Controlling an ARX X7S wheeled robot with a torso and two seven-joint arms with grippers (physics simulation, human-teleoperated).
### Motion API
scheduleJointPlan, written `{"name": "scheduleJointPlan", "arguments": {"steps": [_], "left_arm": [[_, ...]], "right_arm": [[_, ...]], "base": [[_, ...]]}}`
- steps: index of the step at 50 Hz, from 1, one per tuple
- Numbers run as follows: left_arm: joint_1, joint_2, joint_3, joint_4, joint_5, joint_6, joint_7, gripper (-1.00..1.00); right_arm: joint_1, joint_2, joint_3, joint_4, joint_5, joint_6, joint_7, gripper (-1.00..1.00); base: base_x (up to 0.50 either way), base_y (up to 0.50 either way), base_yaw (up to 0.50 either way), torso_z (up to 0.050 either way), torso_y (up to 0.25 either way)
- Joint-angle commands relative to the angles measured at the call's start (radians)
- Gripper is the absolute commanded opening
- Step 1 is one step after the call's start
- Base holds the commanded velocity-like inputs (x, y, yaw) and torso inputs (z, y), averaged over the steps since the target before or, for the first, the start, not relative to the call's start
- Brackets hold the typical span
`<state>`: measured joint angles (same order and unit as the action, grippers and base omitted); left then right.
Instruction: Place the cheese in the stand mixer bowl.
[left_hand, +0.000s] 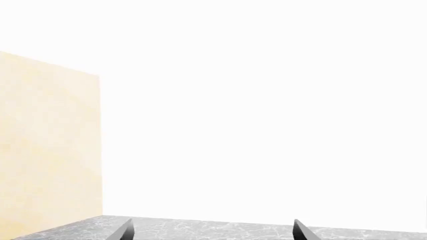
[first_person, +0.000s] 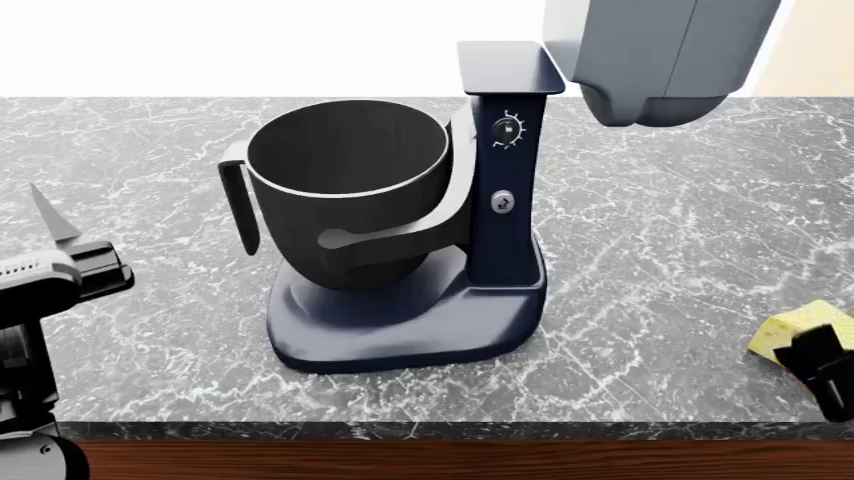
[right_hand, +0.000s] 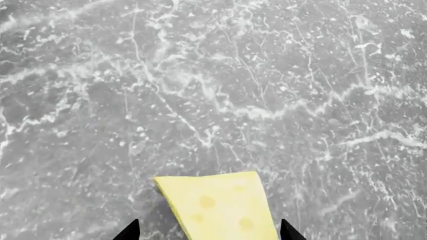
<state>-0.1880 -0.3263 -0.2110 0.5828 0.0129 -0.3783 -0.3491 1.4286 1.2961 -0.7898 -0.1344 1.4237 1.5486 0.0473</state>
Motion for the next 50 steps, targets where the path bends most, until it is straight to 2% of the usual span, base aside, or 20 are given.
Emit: {"name": "scheduleJointPlan", "arguments": {"steps": [1, 12, 27, 38, 39, 41, 42, 50], "left_arm": [[0.009, 0.023, -0.039, -0.002, -0.063, 0.013, 0.059, 1.00], [0.012, 0.018, -0.043, 0.001, -0.068, 0.012, 0.057, 1.00], [0.016, 0.015, -0.044, -0.005, -0.073, 0.018, 0.052, 1.00], [0.017, 0.012, -0.043, -0.007, -0.074, 0.019, 0.048, 1.00], [0.019, 0.012, -0.045, -0.007, -0.074, 0.021, 0.048, 1.00], [0.019, 0.011, -0.046, -0.006, -0.075, 0.021, 0.046, 1.00], [0.019, 0.011, -0.046, -0.007, -0.074, 0.021, 0.046, 1.00], [0.019, 0.010, -0.041, -0.006, -0.075, 0.022, 0.043, 1.00]], "right_arm": [[0.042, -0.014, -0.055, 0.012, -0.043, -0.009, -0.067, 1.00], [0.142, -0.056, -0.116, 0.075, -0.100, 0.001, -0.036, 1.00], [0.120, -0.104, -0.217, 0.100, -0.156, -0.035, -0.081, 1.00], [0.125, -0.107, -0.240, 0.110, -0.154, -0.045, -0.085, 1.00], [0.027, -0.099, -0.276, 0.138, -0.151, -0.096, -0.083, 1.00], [0.002, -0.086, -0.290, 0.122, -0.155, -0.120, -0.101, 1.00], [-0.015, -0.083, -0.291, 0.126, -0.157, -0.141, -0.094, -1.00], [0.011, -0.052, -0.265, 0.059, -0.215, -0.255, -0.117, -1.00]], "base": [[0.00, 0.00, 0.00, 0.000, 0.000], [0.00, 0.00, 0.00, 0.000, 0.000], [0.00, 0.00, 0.00, 0.000, 0.000], [0.00, 0.00, 0.00, 0.000, 0.000], [0.00, 0.00, 0.00, 0.000, 0.000], [0.00, 0.00, 0.00, 0.000, 0.000], [0.00, 0.00, 0.00, 0.000, 0.000], [0.00, 0.00, 0.00, 0.000, 0.000]]}}
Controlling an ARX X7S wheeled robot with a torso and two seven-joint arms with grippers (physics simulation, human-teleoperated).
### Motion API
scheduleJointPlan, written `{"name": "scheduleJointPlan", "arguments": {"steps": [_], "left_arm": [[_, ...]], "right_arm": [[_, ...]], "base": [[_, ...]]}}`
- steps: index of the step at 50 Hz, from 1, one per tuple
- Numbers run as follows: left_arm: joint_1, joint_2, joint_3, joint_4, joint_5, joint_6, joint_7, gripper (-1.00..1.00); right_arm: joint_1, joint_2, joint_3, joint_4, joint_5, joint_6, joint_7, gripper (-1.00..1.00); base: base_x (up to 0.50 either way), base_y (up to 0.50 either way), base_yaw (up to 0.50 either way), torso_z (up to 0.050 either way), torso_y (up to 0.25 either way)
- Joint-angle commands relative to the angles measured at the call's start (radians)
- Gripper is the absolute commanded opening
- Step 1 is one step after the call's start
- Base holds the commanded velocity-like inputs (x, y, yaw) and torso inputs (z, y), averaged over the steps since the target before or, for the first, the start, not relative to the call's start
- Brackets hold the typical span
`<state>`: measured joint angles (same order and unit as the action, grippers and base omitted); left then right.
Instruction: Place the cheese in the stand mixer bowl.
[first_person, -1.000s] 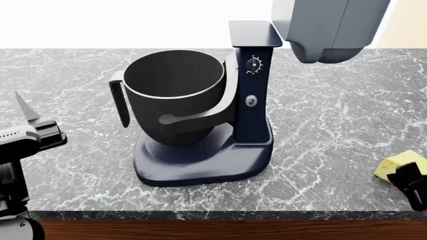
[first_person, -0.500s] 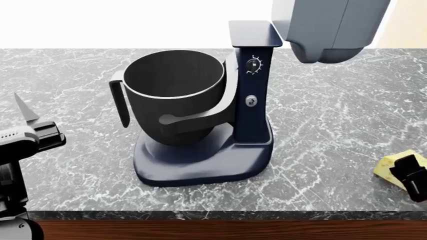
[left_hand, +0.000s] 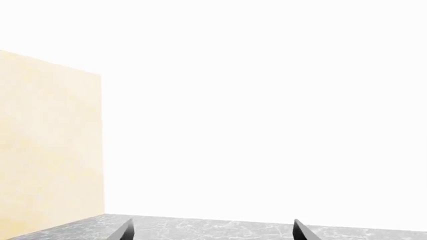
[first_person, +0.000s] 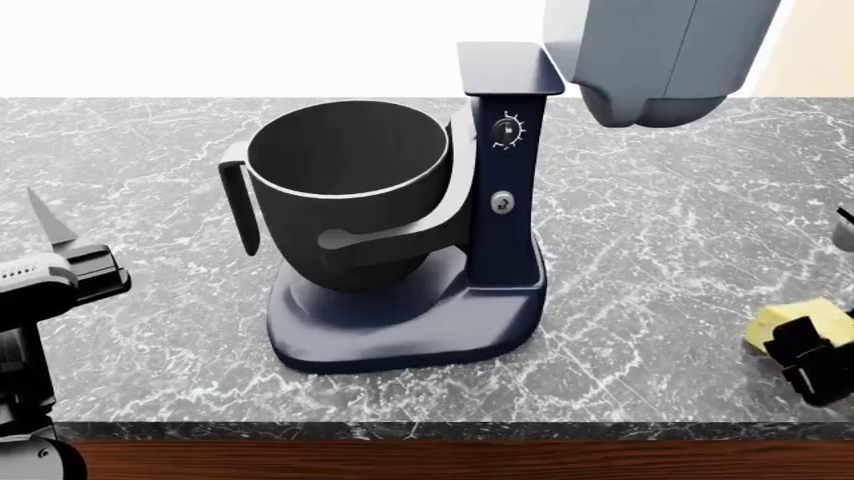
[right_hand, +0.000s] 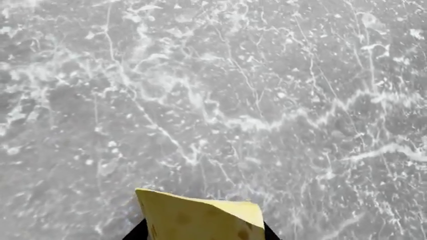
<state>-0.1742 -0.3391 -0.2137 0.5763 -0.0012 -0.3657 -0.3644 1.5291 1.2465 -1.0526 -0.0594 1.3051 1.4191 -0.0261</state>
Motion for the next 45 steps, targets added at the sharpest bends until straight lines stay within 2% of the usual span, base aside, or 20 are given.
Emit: {"name": "scheduleJointPlan", "arguments": {"steps": [1, 6, 20, 28, 38, 45], "left_arm": [[0.005, 0.022, -0.039, 0.001, -0.062, 0.008, 0.058, 1.00], [0.005, 0.021, -0.035, -0.002, -0.061, 0.011, 0.057, 1.00], [0.011, 0.019, -0.033, -0.003, -0.063, 0.015, 0.052, 1.00], [0.007, 0.016, -0.033, -0.001, -0.067, 0.011, 0.050, 1.00], [0.007, 0.012, -0.037, 0.004, -0.071, 0.008, 0.048, 1.00], [0.008, 0.011, -0.035, 0.002, -0.071, 0.011, 0.045, 1.00]], "right_arm": [[-0.089, 0.007, 0.006, -0.030, -0.092, -0.148, -0.057, -1.00], [-0.101, 0.056, 0.052, -0.098, -0.103, -0.334, -0.103, -1.00], [0.009, 0.092, 0.157, -0.214, -0.044, -0.368, -0.140, -1.00], [0.110, 0.139, 0.196, -0.361, -0.033, -0.280, -0.249, -1.00], [0.124, 0.220, 0.211, -0.533, 0.035, -0.265, -0.318, -1.00], [0.137, 0.270, 0.236, -0.672, 0.136, -0.291, -0.292, -1.00]], "base": [[0.00, 0.00, 0.00, 0.000, 0.000], [0.00, 0.00, 0.00, 0.000, 0.000], [0.00, 0.00, 0.00, 0.000, 0.000], [0.00, 0.00, 0.00, 0.000, 0.000], [0.00, 0.00, 0.00, 0.000, 0.000], [0.00, 0.00, 0.00, 0.000, 0.000]]}}
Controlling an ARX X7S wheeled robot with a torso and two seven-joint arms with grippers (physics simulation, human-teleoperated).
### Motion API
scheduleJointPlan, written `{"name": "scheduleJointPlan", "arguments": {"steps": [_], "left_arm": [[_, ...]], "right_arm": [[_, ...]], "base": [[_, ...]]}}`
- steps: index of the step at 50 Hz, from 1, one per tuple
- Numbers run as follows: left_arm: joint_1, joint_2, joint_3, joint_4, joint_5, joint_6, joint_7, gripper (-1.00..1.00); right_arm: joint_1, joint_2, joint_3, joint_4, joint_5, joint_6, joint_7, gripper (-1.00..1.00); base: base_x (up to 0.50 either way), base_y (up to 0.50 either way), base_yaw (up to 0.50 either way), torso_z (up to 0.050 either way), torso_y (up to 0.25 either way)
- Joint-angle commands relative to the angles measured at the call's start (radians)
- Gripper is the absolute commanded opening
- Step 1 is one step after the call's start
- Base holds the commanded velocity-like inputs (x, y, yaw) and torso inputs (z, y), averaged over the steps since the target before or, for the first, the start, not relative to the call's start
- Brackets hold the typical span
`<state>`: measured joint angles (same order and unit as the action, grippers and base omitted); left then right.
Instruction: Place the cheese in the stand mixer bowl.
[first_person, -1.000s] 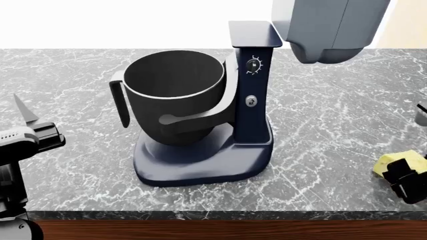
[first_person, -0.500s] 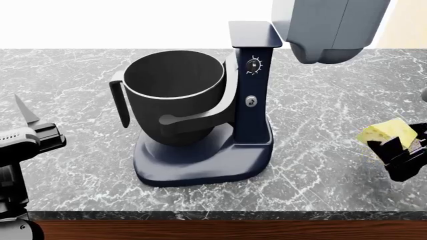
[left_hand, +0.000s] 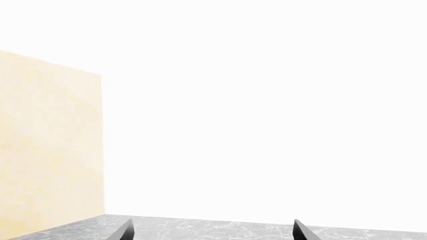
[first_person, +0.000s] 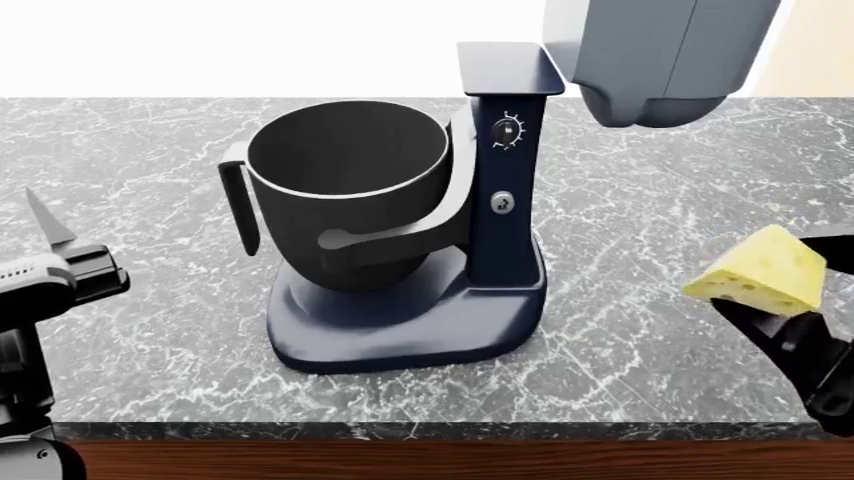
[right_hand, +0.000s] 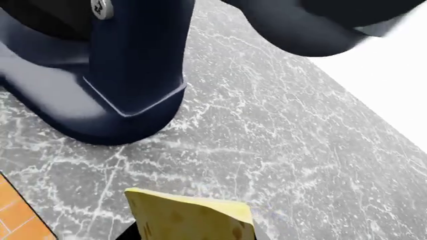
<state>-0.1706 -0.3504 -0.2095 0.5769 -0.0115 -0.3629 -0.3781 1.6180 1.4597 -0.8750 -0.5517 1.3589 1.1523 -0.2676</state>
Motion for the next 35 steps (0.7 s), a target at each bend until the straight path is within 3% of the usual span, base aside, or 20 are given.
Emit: {"name": "scheduleJointPlan", "arguments": {"steps": [1, 13, 15, 17, 19, 21, 28, 35], "left_arm": [[0.004, 0.022, -0.039, 0.001, -0.061, 0.008, 0.058, 1.00], [0.006, 0.019, -0.036, 0.005, -0.062, 0.007, 0.056, 1.00], [0.010, 0.019, -0.036, 0.003, -0.063, 0.010, 0.056, 1.00], [0.010, 0.018, -0.036, 0.003, -0.064, 0.010, 0.055, 1.00], [0.012, 0.019, -0.036, -0.002, -0.062, 0.016, 0.054, 1.00], [0.012, 0.018, -0.035, -0.003, -0.063, 0.016, 0.053, 1.00], [0.013, 0.017, -0.036, -0.004, -0.067, 0.018, 0.053, 1.00], [0.015, 0.013, -0.040, 0.006, -0.071, 0.011, 0.051, 1.00]], "right_arm": [[0.048, 0.057, 0.059, -0.181, 0.084, -0.024, -0.049, -1.00], [0.114, -0.023, 0.108, -0.270, 0.285, -0.010, 0.091, -1.00], [0.150, -0.115, 0.098, -0.262, 0.405, -0.015, 0.231, -1.00], [0.152, -0.117, 0.099, -0.261, 0.409, -0.013, 0.236, -1.00], [0.152, -0.201, 0.070, -0.249, 0.438, -0.019, 0.331, -1.00], [0.153, -0.203, 0.069, -0.249, 0.440, -0.018, 0.334, -1.00], [0.119, -0.370, 0.047, -0.206, 0.418, -0.107, 0.424, -1.00], [0.077, -0.437, 0.034, -0.192, 0.419, -0.160, 0.452, -1.00]], "base": [[0.00, 0.00, 0.00, 0.000, 0.000], [0.00, 0.00, 0.00, 0.000, 0.000], [0.00, 0.00, 0.00, 0.000, 0.000], [0.00, 0.00, 0.00, 0.000, 0.000], [0.00, 0.00, 0.00, 0.000, 0.000], [0.00, 0.00, 0.00, 0.000, 0.000], [0.00, 0.00, 0.00, 0.000, 0.000], [0.00, 0.00, 0.00, 0.000, 0.000]]}}
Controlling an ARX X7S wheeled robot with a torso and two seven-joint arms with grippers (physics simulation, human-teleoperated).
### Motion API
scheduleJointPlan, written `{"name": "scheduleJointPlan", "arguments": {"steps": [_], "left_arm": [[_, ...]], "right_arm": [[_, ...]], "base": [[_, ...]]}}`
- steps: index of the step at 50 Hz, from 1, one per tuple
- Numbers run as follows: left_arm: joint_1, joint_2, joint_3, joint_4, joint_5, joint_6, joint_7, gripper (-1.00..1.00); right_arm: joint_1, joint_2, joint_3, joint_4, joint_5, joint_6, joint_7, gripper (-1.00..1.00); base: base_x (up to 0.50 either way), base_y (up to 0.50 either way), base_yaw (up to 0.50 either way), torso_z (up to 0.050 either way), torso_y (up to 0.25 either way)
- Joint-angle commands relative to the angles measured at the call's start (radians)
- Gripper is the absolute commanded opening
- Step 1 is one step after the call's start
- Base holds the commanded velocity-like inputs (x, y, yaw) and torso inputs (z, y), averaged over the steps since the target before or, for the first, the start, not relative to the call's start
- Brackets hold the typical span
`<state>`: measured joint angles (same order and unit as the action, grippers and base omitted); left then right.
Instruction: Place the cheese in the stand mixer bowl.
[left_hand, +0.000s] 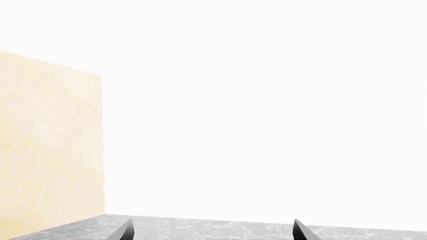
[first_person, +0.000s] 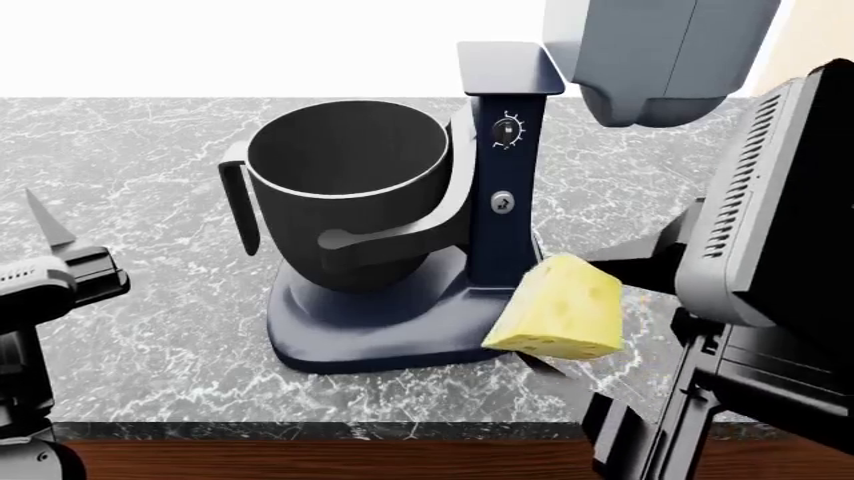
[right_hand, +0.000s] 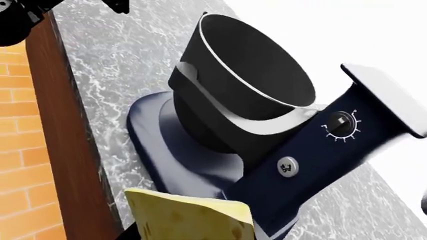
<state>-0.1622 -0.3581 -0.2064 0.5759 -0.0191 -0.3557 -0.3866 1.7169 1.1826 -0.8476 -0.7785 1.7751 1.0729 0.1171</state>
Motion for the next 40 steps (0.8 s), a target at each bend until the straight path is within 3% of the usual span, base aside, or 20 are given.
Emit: {"name": "scheduleJointPlan", "arguments": {"steps": [1, 32, 40], "left_arm": [[0.007, 0.021, -0.044, 0.007, -0.063, 0.005, 0.059, 1.00], [0.014, 0.016, -0.037, 0.007, -0.066, 0.006, 0.050, 1.00], [0.014, 0.015, -0.038, 0.001, -0.069, 0.010, 0.048, 1.00]], "right_arm": [[-0.034, -0.171, 0.008, 0.041, 0.006, -0.101, 0.077, -1.00], [-0.335, -0.376, 0.086, 0.099, -0.002, -0.582, 0.355, -1.00], [-0.362, -0.434, 0.094, 0.086, -0.005, -0.642, 0.404, -1.00]], "base": [[0.00, 0.00, 0.00, 0.000, 0.000], [0.00, 0.00, 0.00, 0.000, 0.000], [0.00, 0.00, 0.00, 0.000, 0.000]]}}
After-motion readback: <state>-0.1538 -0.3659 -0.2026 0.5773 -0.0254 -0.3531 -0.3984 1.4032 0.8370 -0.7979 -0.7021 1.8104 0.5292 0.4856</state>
